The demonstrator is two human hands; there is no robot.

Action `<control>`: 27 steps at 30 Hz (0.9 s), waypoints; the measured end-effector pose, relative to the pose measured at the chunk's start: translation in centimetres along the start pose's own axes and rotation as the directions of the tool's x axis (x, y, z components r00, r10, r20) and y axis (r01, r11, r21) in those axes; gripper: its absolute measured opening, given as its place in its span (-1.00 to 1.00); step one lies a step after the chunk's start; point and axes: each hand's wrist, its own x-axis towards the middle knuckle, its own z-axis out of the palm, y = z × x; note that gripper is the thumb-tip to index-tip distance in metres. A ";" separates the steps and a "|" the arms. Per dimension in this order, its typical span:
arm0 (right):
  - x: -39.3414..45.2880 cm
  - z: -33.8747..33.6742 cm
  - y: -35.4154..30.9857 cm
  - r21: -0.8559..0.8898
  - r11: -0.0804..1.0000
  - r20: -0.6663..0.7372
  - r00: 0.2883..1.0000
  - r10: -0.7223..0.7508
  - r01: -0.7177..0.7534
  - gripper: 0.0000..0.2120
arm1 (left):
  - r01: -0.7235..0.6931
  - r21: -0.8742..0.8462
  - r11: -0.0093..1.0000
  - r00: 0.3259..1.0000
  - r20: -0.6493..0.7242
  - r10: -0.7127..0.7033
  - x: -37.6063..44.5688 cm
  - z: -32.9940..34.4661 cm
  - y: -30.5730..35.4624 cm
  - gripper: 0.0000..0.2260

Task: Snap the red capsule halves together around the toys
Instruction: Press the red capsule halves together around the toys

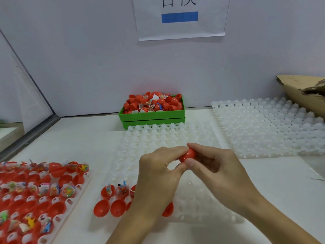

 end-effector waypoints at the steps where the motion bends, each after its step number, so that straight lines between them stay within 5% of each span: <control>1: 0.0 0.2 0.2 0.018 1.000 -0.009 1.000 0.016 -0.016 -0.64 | -0.081 0.081 0.993 0.997 -0.003 0.081 -0.1 0.3 0.2 -0.80; 4: 0.1 0.2 -0.1 0.078 0.996 -0.010 0.999 0.034 -0.033 -0.61 | -0.124 0.121 0.985 0.991 0.055 0.119 -0.1 0.6 0.3 -0.77; 7: 0.3 -0.5 -0.4 0.140 0.990 0.033 0.999 0.000 -0.004 -0.61 | 0.151 -0.164 0.975 0.970 0.214 -0.114 0.5 -0.3 0.0 -0.64; 12: 0.6 -1.0 -0.2 0.267 0.964 0.083 0.996 -0.017 -0.005 -0.67 | 0.532 -0.519 0.669 0.838 0.438 -0.326 0.7 -0.8 -0.5 -0.53; 18: 0.6 -0.9 -0.1 0.293 0.954 0.103 0.990 -0.092 0.058 -0.66 | 0.534 -0.559 0.634 0.844 0.396 -0.362 0.3 0.2 0.2 -0.79; 27: 0.4 -0.1 -0.7 0.259 0.960 0.155 0.976 -0.150 0.106 -0.58 | 0.562 -0.526 0.638 0.826 0.320 -0.464 0.1 0.5 0.4 -0.78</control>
